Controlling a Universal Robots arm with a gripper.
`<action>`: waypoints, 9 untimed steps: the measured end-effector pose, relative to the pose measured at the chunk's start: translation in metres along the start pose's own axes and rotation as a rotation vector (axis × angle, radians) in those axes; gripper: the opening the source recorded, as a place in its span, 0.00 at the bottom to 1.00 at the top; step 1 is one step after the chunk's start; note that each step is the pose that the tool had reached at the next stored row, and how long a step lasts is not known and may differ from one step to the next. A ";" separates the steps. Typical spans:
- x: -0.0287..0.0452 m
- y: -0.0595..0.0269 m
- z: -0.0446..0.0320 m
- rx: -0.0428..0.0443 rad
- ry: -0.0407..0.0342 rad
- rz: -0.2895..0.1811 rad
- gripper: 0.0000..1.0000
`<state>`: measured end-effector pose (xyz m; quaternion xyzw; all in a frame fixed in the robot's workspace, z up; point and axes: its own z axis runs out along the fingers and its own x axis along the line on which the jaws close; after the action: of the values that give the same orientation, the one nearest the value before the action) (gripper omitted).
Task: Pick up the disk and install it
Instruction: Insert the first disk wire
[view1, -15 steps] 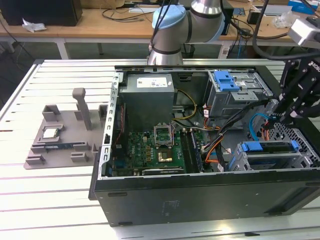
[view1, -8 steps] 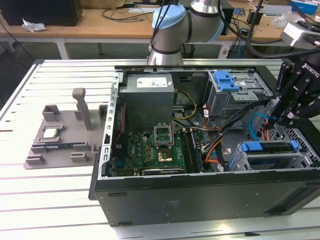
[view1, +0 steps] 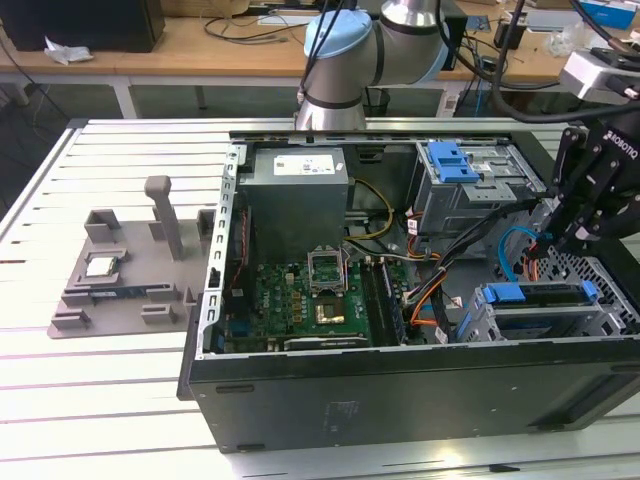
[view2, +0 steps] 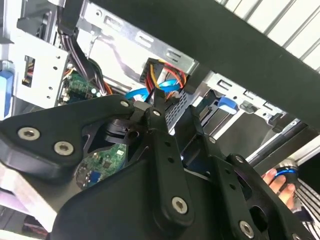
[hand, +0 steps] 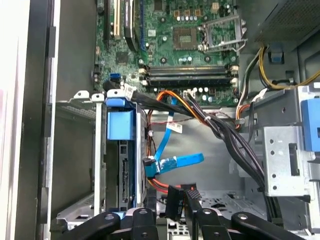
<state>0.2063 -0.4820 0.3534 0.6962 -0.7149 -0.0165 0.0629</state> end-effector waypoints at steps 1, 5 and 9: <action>0.0000 0.0000 0.0000 0.0031 -0.0002 0.000 0.36; 0.0001 0.0040 0.0005 0.0097 -0.0004 0.001 0.36; 0.0006 0.0066 -0.0056 0.0237 0.0032 0.002 0.36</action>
<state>0.2003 -0.4820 0.3597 0.6962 -0.7157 -0.0069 0.0558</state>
